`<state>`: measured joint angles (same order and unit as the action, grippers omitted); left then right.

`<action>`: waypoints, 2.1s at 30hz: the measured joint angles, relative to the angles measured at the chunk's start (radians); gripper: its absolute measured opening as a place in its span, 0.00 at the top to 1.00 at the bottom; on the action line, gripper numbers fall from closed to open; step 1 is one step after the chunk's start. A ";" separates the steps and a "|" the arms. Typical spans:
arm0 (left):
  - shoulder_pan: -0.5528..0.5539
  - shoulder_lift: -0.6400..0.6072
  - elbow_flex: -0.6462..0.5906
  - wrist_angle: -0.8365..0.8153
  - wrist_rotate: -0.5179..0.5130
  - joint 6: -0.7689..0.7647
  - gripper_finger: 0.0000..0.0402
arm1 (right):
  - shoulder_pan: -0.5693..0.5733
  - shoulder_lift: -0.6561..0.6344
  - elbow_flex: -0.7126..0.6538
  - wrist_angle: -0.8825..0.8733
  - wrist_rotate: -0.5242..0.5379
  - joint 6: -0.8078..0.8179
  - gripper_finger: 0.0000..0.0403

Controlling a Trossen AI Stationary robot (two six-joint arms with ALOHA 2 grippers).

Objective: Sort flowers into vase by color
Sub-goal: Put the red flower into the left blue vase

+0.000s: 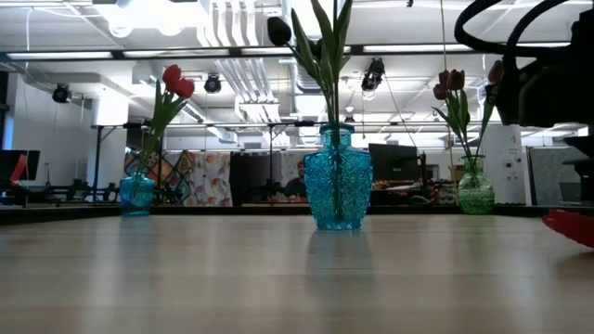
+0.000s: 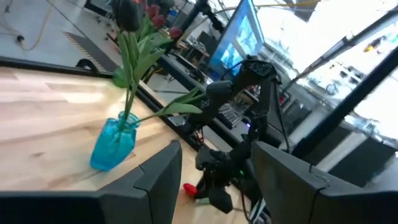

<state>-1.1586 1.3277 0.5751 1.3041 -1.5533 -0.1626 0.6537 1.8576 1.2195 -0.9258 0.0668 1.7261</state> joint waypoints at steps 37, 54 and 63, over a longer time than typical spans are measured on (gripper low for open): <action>0.041 -0.232 -0.035 -0.966 0.846 -0.762 0.54 | -0.019 0.013 0.400 1.013 1.029 -1.117 0.97; 0.400 0.000 0.226 -0.747 1.030 -0.136 0.54 | -0.067 0.013 0.588 1.012 0.785 -1.382 0.97; 0.428 0.075 0.383 -0.908 0.916 -0.138 0.54 | -0.063 0.013 0.621 1.011 0.771 -1.457 0.97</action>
<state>-0.7310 1.4031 0.9583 0.3963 -0.6370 -0.3007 0.5911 1.8702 1.8402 0.0852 0.8375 0.2690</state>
